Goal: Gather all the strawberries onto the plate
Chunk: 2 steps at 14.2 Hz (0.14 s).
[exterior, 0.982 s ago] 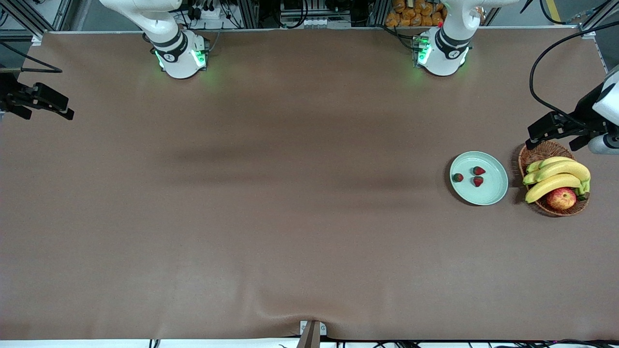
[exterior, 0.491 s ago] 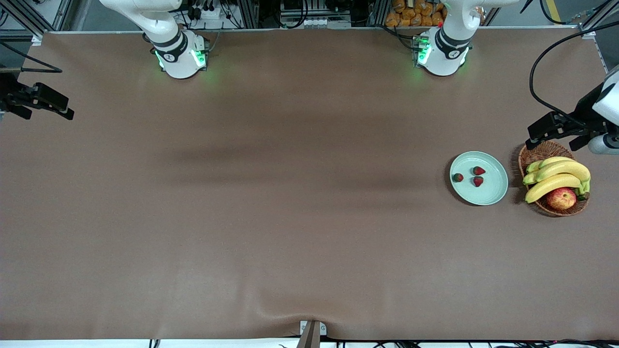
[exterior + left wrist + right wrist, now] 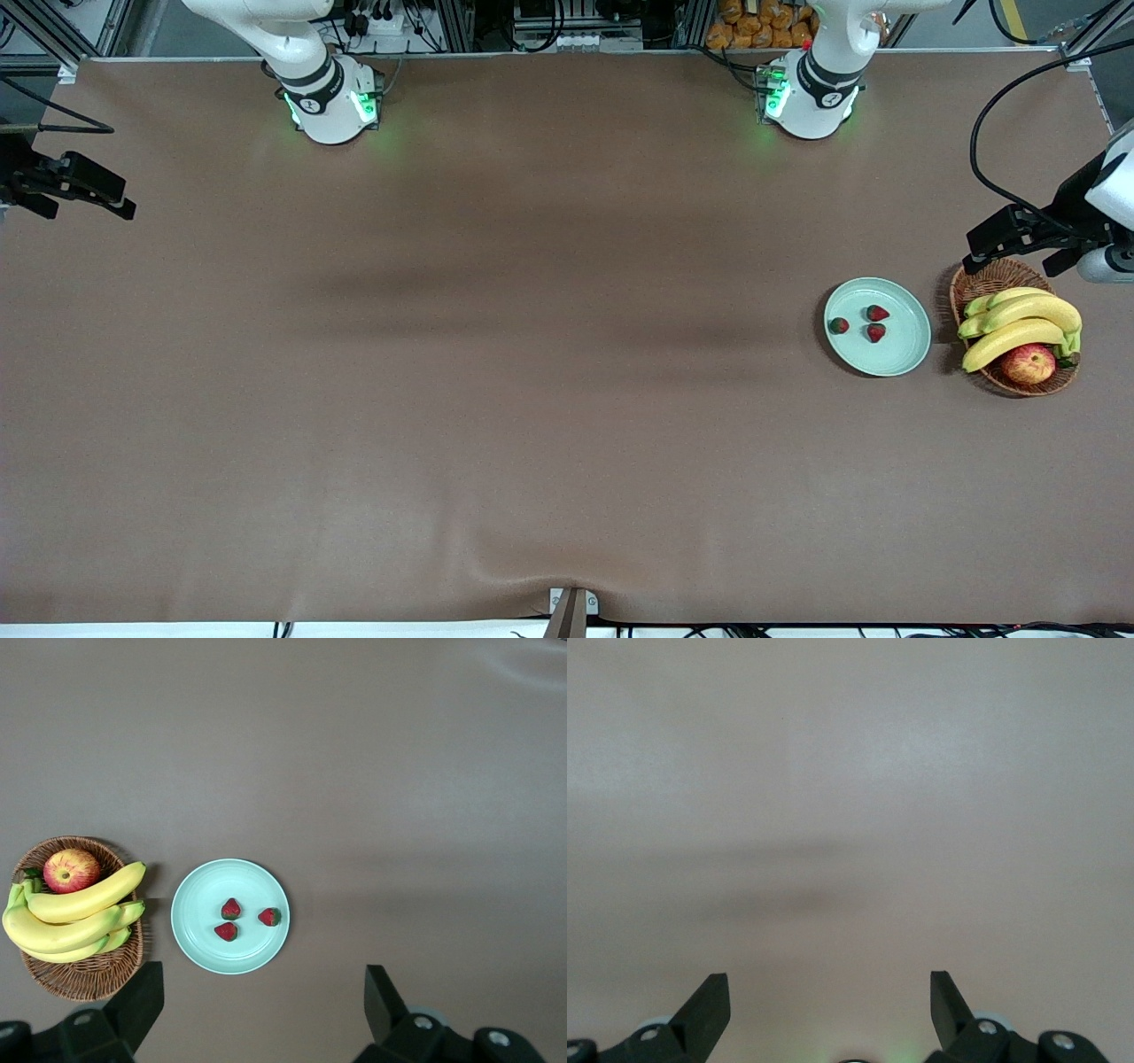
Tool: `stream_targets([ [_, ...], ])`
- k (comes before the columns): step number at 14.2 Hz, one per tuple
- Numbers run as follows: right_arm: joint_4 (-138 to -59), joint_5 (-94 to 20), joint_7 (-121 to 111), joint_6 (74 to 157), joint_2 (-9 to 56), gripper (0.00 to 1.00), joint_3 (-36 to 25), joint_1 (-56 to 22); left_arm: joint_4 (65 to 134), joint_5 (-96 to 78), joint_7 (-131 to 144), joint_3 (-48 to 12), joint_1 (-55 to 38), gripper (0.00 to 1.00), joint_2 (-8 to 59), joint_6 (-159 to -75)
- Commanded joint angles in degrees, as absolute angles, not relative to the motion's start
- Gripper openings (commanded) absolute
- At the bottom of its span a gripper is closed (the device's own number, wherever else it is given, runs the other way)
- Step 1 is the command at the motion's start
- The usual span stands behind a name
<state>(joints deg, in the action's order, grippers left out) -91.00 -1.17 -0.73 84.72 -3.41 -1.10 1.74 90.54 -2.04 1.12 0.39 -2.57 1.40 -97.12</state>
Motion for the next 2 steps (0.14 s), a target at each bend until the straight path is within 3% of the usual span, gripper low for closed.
stream_targets([
  [1,-90.7,-1.14,-0.88,84.11,-3.87,1.0,-0.79,1.85,89.74,-1.49,1.58,0.88,-3.25,1.0,1.41,-96.15],
  [2,-90.7,-1.14,-0.97,84.02,-3.87,1.0,-0.79,1.85,89.82,-1.49,1.58,0.88,-3.25,1.0,1.41,-96.15],
])
